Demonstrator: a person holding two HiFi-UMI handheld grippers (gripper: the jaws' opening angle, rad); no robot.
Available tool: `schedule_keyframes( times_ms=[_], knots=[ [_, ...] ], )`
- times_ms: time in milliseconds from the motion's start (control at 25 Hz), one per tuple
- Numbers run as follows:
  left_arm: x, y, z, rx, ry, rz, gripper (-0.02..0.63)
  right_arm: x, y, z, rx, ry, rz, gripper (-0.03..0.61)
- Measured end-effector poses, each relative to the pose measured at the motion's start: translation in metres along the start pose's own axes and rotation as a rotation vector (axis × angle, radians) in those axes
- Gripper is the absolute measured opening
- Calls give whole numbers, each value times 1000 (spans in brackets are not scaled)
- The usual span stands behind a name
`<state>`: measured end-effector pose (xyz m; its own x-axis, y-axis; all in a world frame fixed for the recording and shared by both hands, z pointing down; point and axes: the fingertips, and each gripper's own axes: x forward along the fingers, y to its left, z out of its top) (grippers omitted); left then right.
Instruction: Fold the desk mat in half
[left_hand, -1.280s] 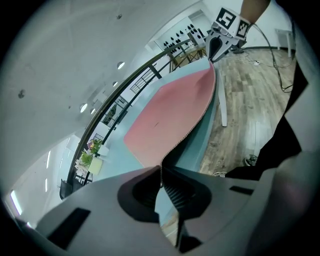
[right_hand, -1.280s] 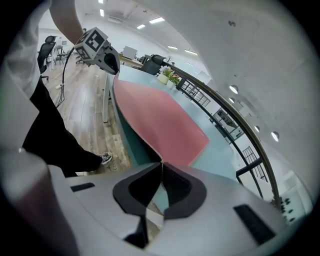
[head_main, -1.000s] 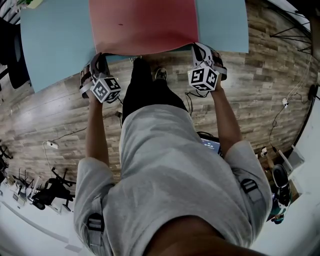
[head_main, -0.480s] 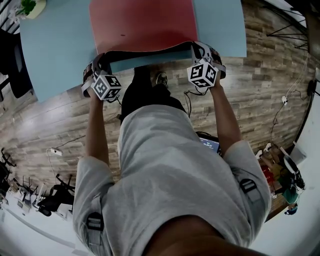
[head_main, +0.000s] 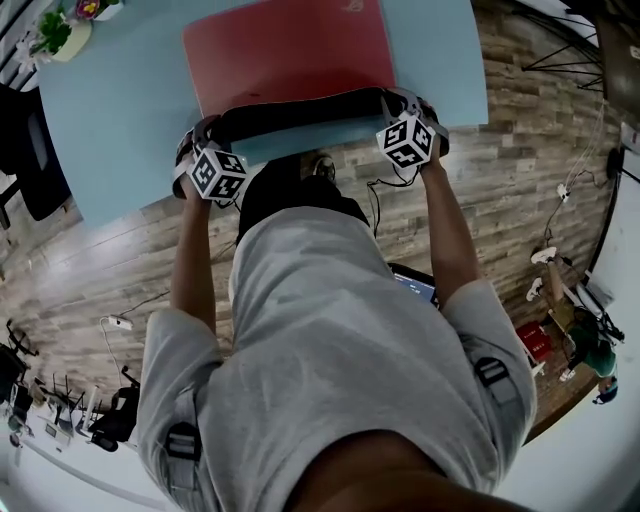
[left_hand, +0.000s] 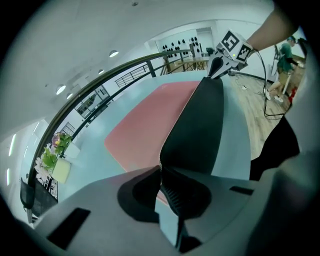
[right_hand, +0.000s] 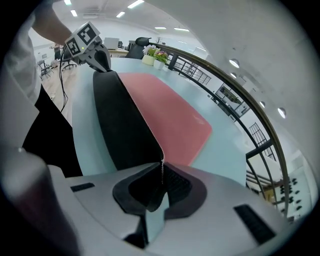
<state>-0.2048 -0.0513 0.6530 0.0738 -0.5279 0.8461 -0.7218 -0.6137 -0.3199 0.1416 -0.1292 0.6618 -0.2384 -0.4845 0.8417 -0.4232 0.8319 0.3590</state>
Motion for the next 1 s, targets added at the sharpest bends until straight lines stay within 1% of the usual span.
schedule_keyframes(
  times_ms=[200,360,480,600,760,1000],
  knots=[
    [5,4,1,-8,-12,-65,29,10,-4,0,30,46,-3,23],
    [5,5,1,-34,-11,-105,31,10,-8,4,68,56,-24,23],
    [3,2,3,-43,-4,-129,31,9,-9,1,79,65,-26,23],
    [8,6,4,-64,-8,-139,31,13,-13,2,89,67,-38,23],
    [14,16,6,-120,-16,-149,32,19,-21,8,104,59,-37,23],
    [20,31,13,-147,-6,-138,32,27,-38,19,104,52,-20,23]
  ],
)
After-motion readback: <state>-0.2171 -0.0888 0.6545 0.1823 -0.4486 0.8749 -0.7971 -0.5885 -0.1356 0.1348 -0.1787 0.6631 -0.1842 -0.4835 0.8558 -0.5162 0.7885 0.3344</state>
